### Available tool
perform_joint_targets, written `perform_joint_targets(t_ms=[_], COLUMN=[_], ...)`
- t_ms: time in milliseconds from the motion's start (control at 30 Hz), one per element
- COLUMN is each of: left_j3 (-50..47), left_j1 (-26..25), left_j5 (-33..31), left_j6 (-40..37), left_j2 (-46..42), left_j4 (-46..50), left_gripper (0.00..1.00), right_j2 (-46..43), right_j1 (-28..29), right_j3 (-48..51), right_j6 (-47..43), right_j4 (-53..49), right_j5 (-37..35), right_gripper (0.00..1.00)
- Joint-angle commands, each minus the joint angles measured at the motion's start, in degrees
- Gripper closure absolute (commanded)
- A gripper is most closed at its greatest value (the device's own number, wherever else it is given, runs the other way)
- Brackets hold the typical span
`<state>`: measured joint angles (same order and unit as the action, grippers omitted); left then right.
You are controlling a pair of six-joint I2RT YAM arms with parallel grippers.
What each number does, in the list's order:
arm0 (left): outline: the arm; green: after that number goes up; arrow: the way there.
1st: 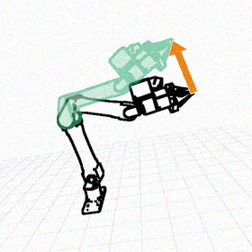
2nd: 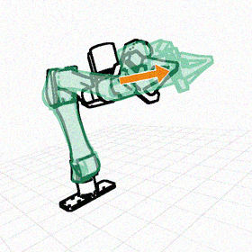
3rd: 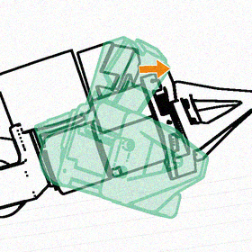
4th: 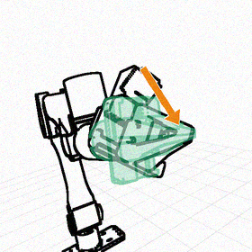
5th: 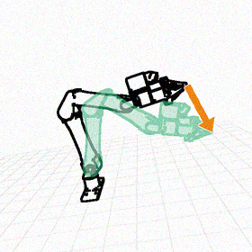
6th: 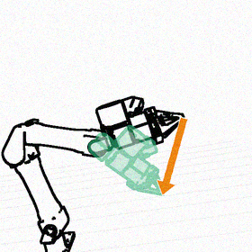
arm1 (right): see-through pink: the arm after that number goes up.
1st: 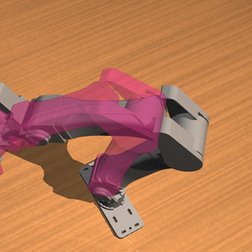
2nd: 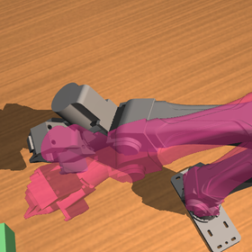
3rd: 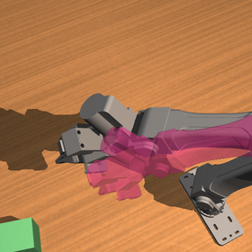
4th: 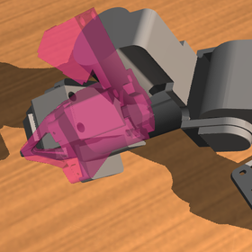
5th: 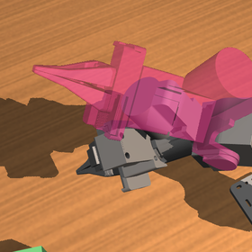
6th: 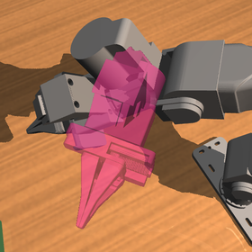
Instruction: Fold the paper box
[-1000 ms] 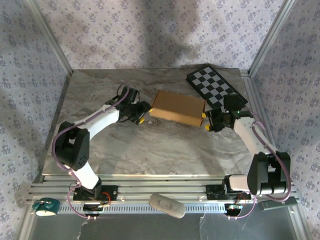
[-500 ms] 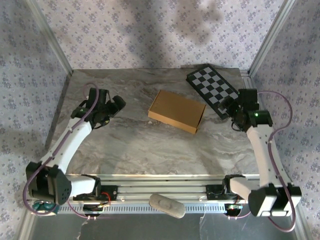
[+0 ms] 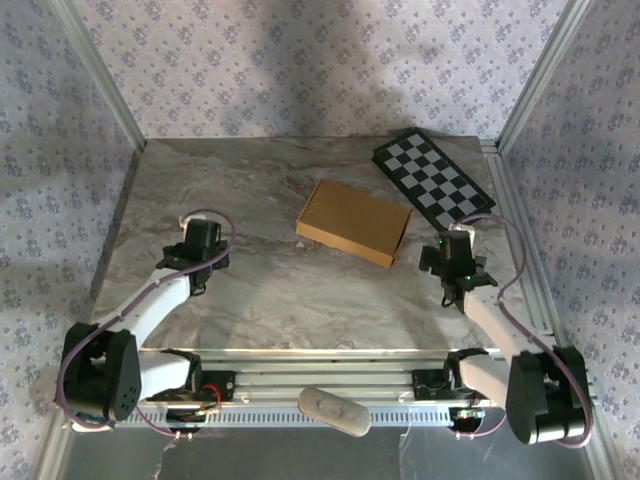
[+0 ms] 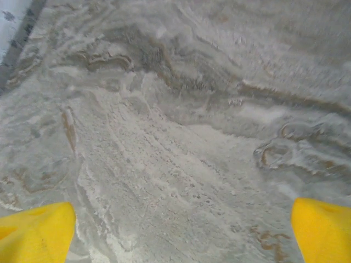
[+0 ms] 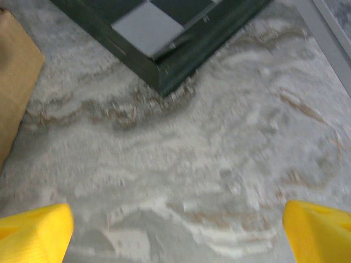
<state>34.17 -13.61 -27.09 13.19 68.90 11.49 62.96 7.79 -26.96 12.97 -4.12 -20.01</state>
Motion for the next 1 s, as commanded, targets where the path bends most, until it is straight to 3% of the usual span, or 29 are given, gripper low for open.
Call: perform_joint_targets(t_ms=[0, 133, 233, 467, 567, 600, 733, 833, 933, 967], left_j3=[-2.70, -8.03, -11.24, -9.59, -10.82, -11.48, -11.50, -11.59, -11.76, -11.77], left_j1=[2.69, 7.84, 9.13, 10.22, 12.73, 14.78, 14.38, 14.39, 14.39, 14.37], left_j5=[5.14, 11.54, 15.33, 19.69, 19.73, 22.50, 18.96, 18.57, 18.52, 18.53], left_j6=[-6.93, -7.94, -10.96, -14.42, -12.07, -10.56, -9.68, -9.50, -9.54, -9.54], left_j2=[2.04, 5.54, 6.64, 10.94, 19.04, 19.89, 18.63, 18.75, 18.88, 18.84], left_j4=[-17.11, -33.89, -45.47, -48.86, -58.87, -61.78, -59.43, -59.91, -60.35, -60.27], left_gripper=[0.00, 0.00, 0.00, 0.00, 0.00, 0.00, 0.00, 0.00, 0.00, 0.00], right_j2=[5.60, 12.76, 14.99, 17.95, 22.32, 22.90, 17.71, 14.39, 17.00, 19.12], right_j1=[-3.87, -7.03, -9.21, -10.46, -9.70, -9.42, -11.21, -12.36, -9.91, -8.85], right_j3=[2.91, 2.90, 1.06, -3.33, -7.56, -8.51, -5.04, -1.41, -2.41, -6.27], right_j6=[-5.02, -9.56, -8.68, -8.72, -13.24, -14.57, -13.84, -10.96, -10.86, -12.33], right_j4=[21.01, 33.65, 32.99, 26.99, 25.11, 23.96, 21.63, 24.49, 28.83, 23.94], right_j5=[2.80, 10.45, 14.31, 17.38, 20.81, 21.59, 18.74, 20.94, 22.96, 22.25], right_gripper=[0.01, 0.00, 0.00, 0.00, 0.00, 0.01, 0.00, 0.00, 0.00, 0.00])
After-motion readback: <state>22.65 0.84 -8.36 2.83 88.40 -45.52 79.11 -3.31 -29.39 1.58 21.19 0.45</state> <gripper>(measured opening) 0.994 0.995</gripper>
